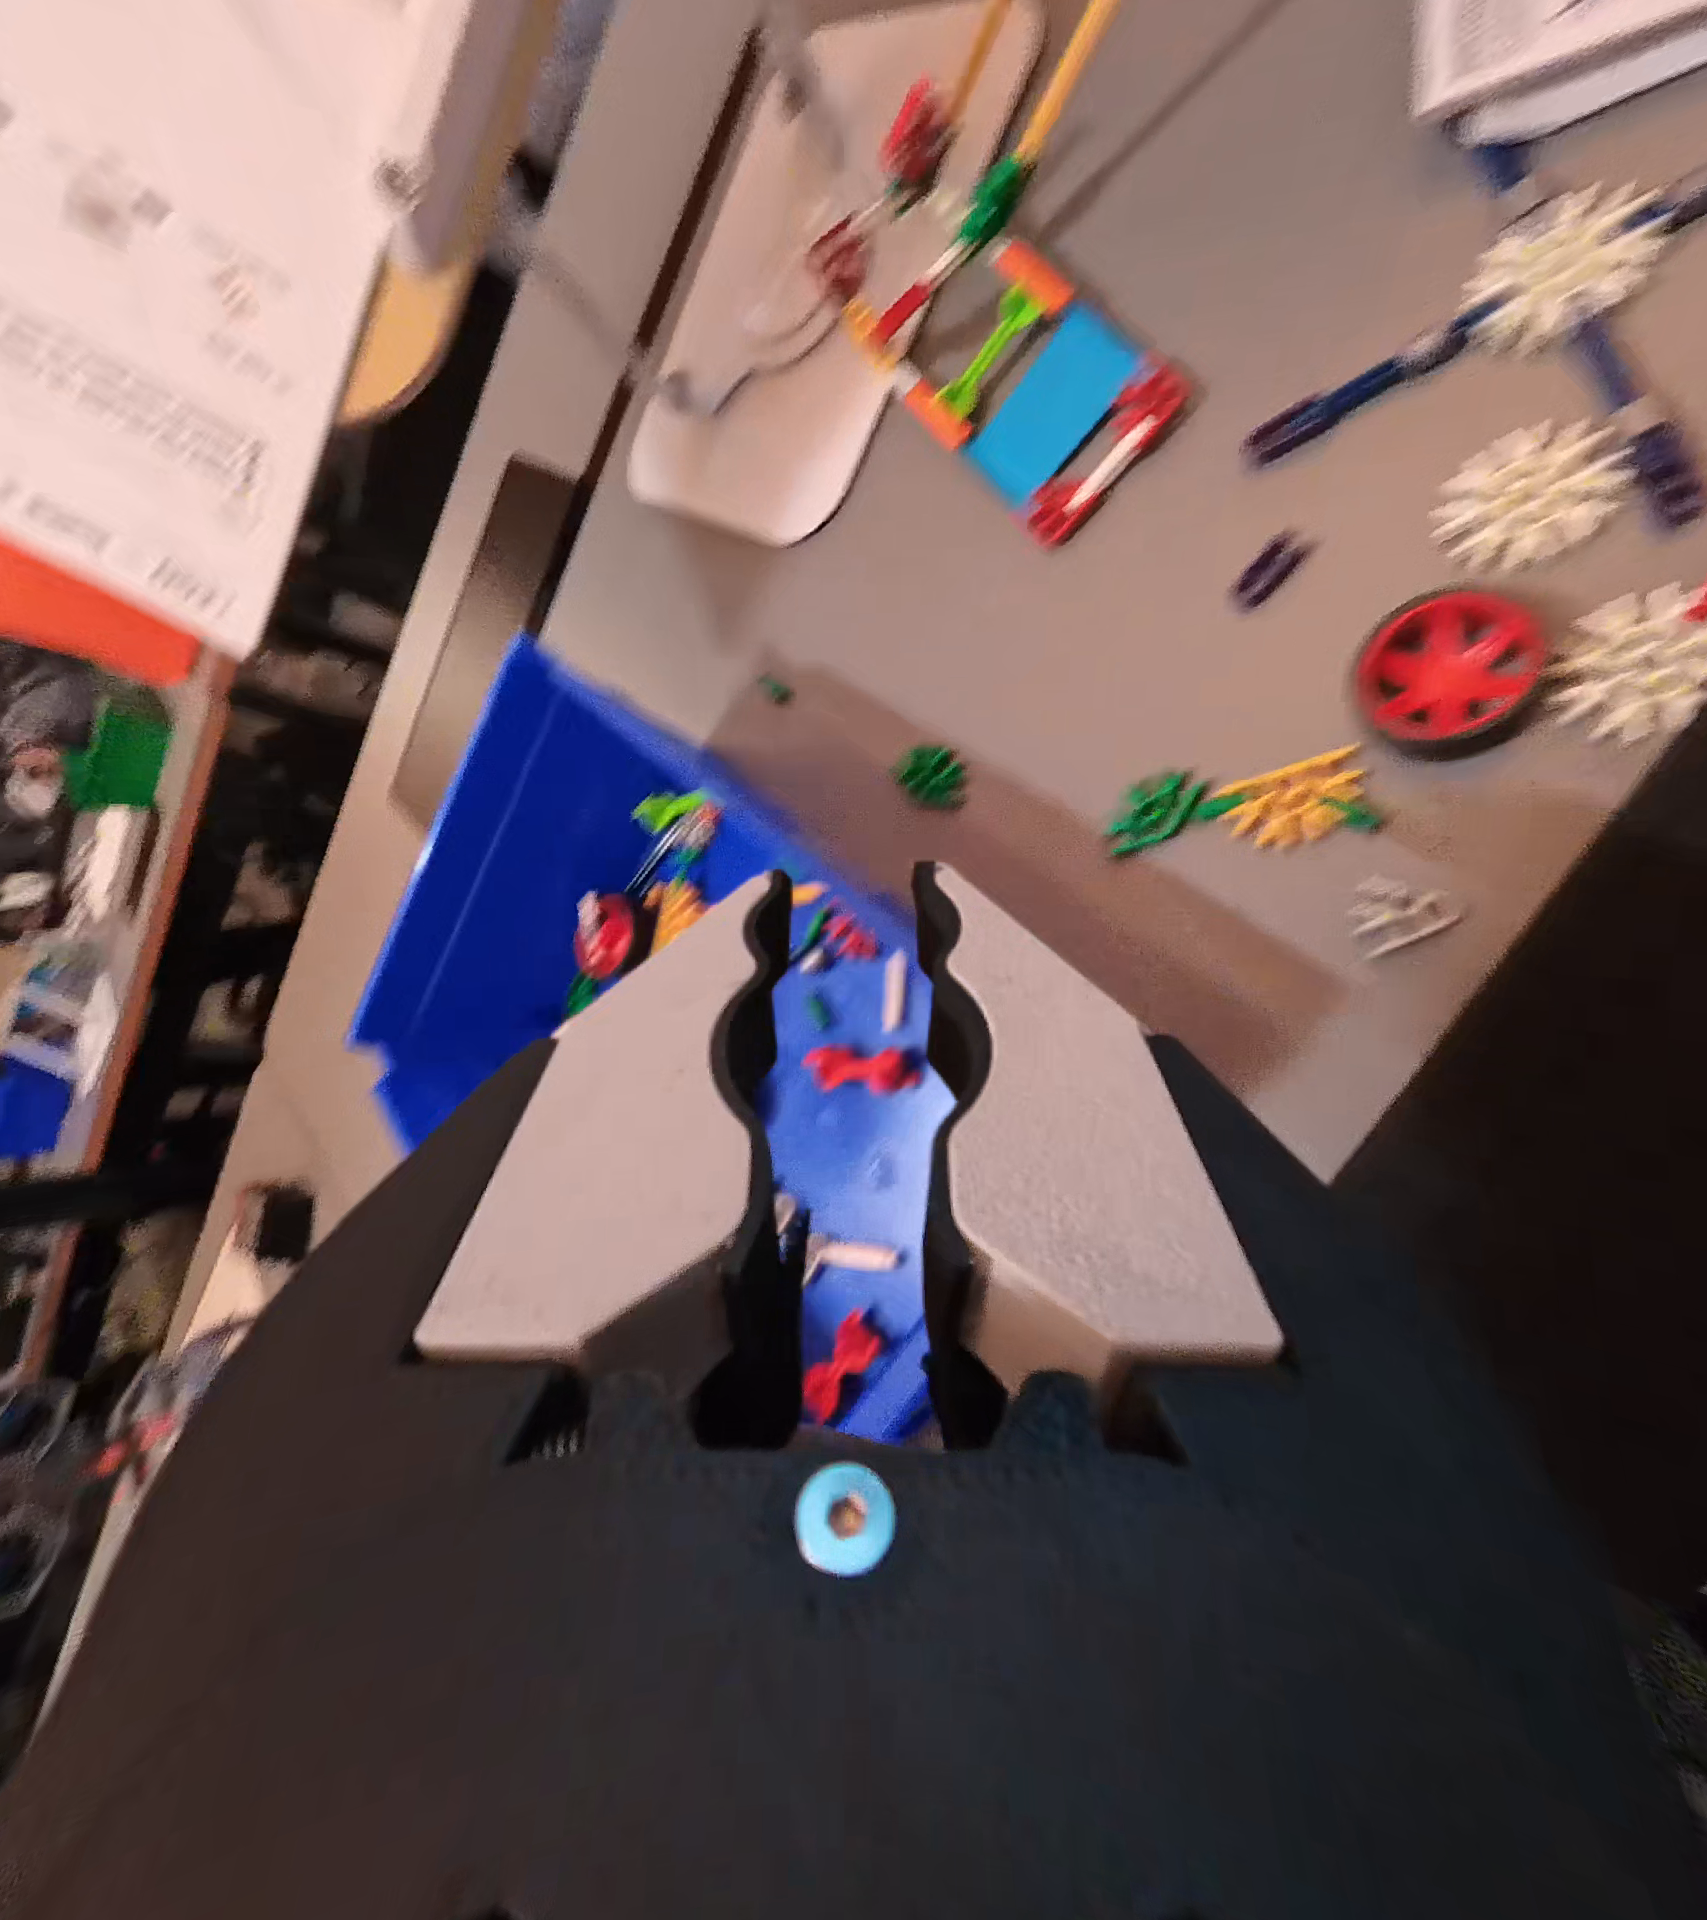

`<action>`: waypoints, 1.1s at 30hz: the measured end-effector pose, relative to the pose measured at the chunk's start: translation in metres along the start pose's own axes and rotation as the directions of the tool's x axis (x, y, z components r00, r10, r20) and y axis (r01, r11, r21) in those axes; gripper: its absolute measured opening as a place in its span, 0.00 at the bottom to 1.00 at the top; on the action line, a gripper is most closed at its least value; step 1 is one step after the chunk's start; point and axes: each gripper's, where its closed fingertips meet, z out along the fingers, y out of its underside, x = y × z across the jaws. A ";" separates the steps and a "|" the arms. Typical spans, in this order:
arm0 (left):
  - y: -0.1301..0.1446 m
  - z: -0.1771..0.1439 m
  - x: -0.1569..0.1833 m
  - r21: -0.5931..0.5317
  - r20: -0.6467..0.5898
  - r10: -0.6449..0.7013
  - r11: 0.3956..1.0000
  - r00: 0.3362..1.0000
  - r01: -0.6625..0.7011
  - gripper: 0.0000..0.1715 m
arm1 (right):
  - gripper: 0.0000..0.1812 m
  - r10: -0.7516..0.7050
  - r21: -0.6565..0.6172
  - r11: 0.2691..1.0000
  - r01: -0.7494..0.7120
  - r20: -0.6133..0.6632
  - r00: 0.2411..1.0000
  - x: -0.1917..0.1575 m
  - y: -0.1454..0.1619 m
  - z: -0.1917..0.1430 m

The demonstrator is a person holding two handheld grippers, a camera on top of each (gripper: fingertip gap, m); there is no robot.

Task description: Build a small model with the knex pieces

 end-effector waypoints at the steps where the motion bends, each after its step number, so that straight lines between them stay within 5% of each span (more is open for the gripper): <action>1: 0.012 -0.006 -0.014 -0.026 0.036 -0.015 1.000 0.999 0.016 0.13 | 0.11 -0.003 -0.005 1.000 0.003 0.001 1.000 -0.001 0.000 0.001; 6: 0.076 -0.015 -0.061 -0.185 0.108 -0.038 0.981 0.993 0.057 0.11 | 0.11 -0.008 -0.024 1.000 0.008 0.008 1.000 -0.003 0.003 0.007; 9: 0.106 0.002 -0.041 -0.265 -0.079 -0.138 0.958 0.987 0.113 0.09 | 0.11 -0.007 -0.039 0.999 0.008 0.008 1.000 -0.004 0.006 0.010; 15: 0.174 0.038 -0.015 -0.503 -0.219 -0.194 0.862 0.956 0.060 0.09 | 0.11 -0.016 -0.060 0.998 0.017 0.012 1.000 -0.006 0.008 0.016; 22: 0.193 0.062 0.003 -0.588 -0.199 -0.479 0.756 0.855 0.287 0.12 | 0.11 -0.011 -0.049 0.999 0.012 0.009 1.000 -0.002 0.007 0.014; 33: 0.196 0.065 0.002 -0.639 -0.135 -0.591 0.666 0.795 0.386 0.15 | 0.11 -0.007 0.003 1.000 0.007 -0.008 1.000 0.003 -0.002 -0.002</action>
